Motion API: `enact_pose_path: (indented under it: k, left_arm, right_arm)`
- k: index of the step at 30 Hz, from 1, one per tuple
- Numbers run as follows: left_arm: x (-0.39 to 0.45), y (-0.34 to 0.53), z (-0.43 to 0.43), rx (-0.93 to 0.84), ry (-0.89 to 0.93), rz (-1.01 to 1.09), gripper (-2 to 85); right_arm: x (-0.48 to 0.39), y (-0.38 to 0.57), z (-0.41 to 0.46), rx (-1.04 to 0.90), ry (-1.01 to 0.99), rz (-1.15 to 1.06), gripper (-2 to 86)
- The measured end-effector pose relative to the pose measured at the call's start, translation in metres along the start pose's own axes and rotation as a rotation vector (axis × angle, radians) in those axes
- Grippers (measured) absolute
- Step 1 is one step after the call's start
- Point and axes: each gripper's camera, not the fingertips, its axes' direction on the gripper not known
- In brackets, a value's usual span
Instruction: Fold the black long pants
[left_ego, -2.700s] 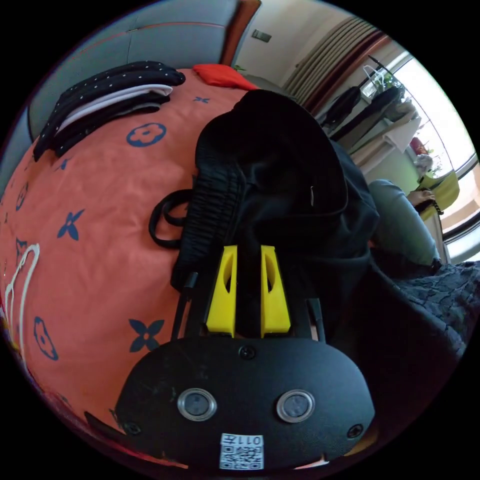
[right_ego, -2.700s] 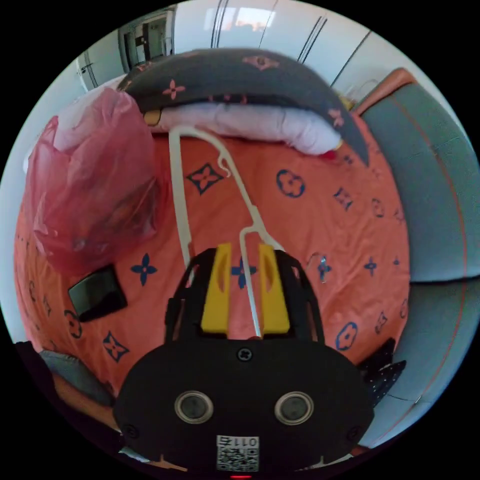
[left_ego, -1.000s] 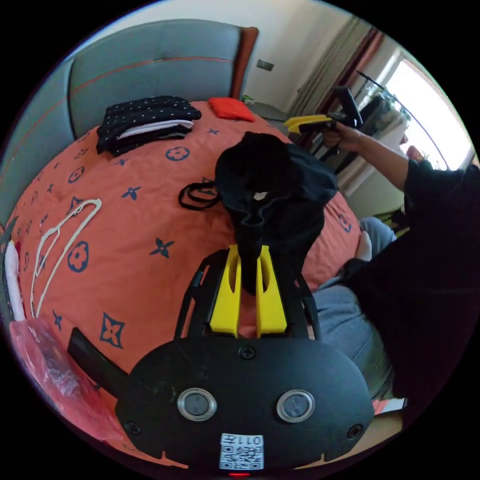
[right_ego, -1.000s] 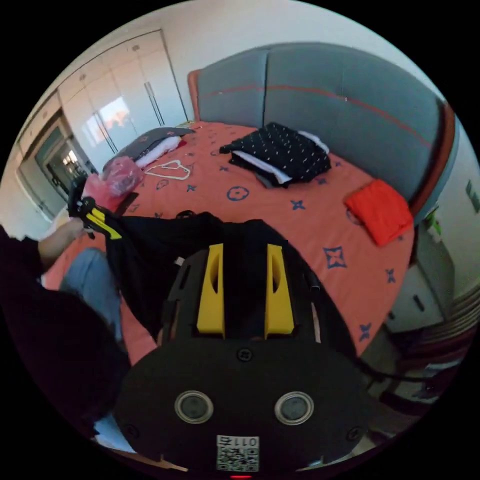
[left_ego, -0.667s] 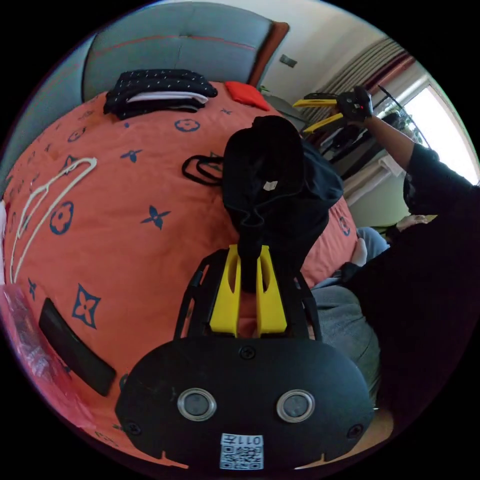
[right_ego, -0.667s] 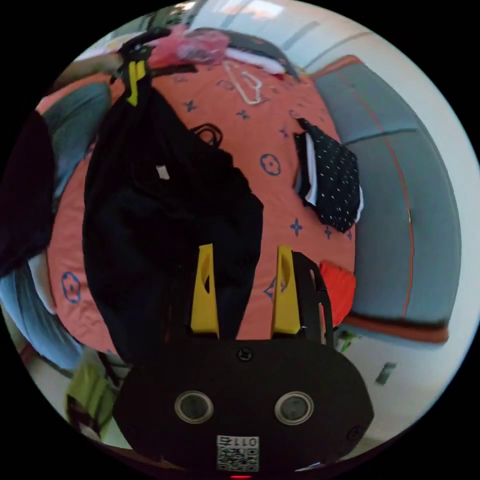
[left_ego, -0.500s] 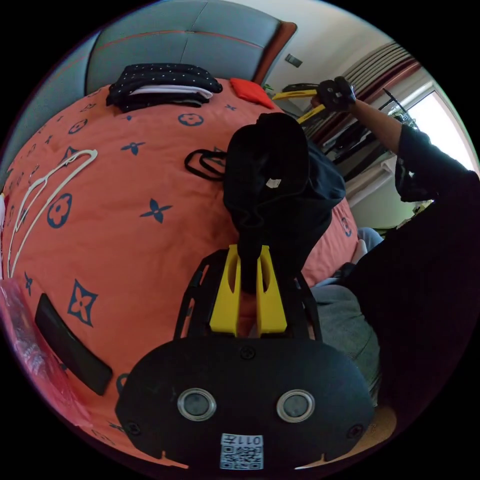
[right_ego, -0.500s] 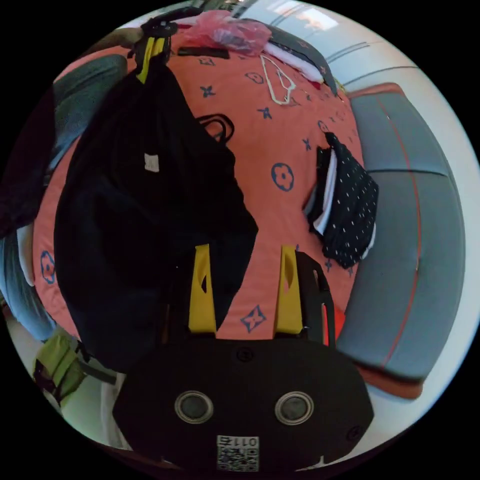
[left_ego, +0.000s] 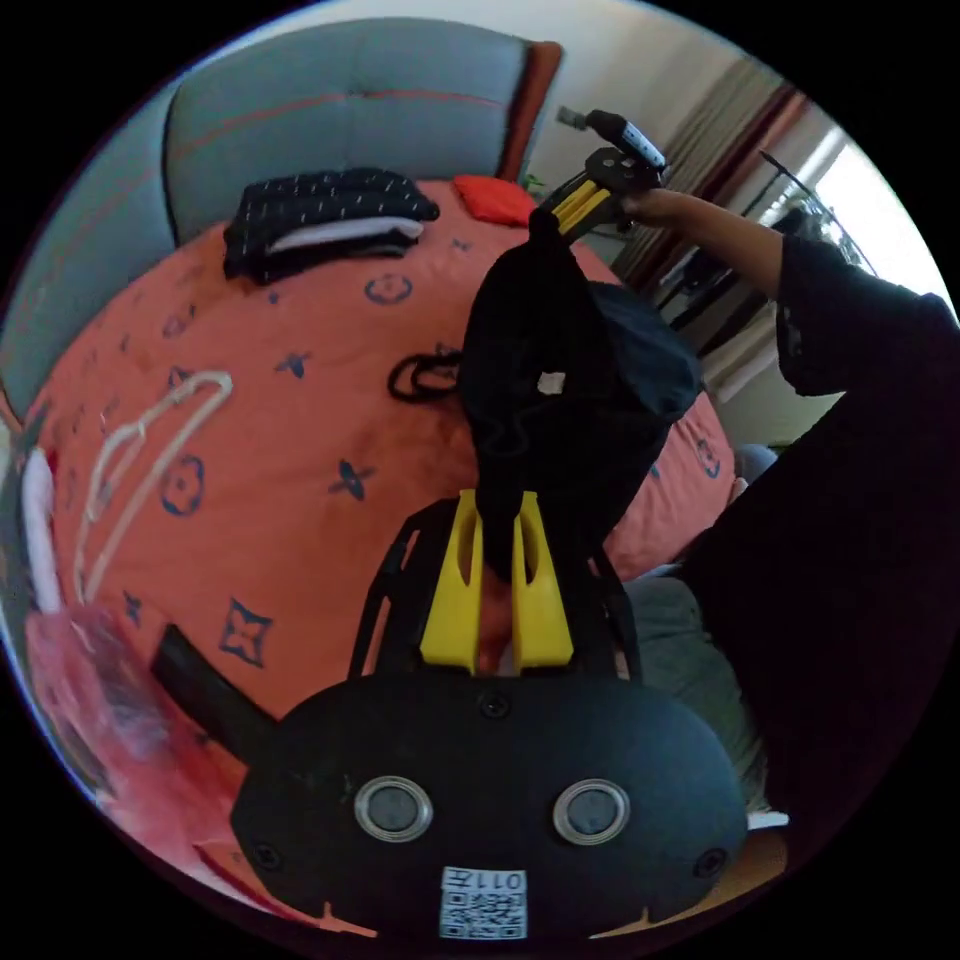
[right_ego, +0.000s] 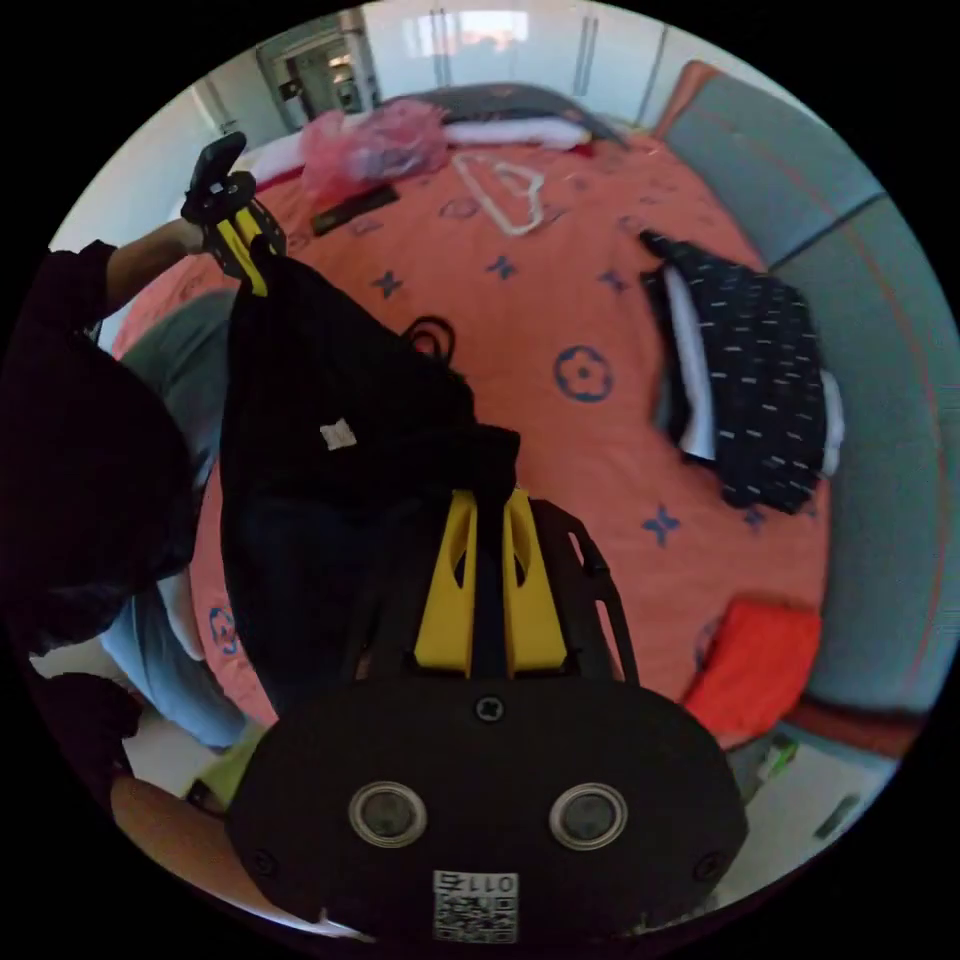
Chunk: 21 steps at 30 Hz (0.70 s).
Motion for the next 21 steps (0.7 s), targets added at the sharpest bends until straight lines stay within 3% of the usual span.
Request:
enact_pose_path:
  k: [5,10,14,21]
  left_arm:
    - [0.075,-0.066,-0.125,0.176,-0.127,0.219,3.7]
    - [0.201,-0.148,-0.264,0.229,-0.361,0.411,3.9]
    - [0.294,-0.166,-0.352,0.343,-0.525,0.454,3.8]
    - [0.422,-0.122,-0.519,0.759,-0.663,0.315,3.5]
  right_arm:
    - [-0.049,0.060,-0.193,0.147,0.317,0.203,2.7]
    - [-0.148,0.084,-0.394,0.082,0.717,0.362,2.1]
    - [-0.224,0.099,-0.507,0.143,0.938,0.474,2.0]
    - [-0.361,0.120,-0.651,0.406,1.200,0.572,1.7]
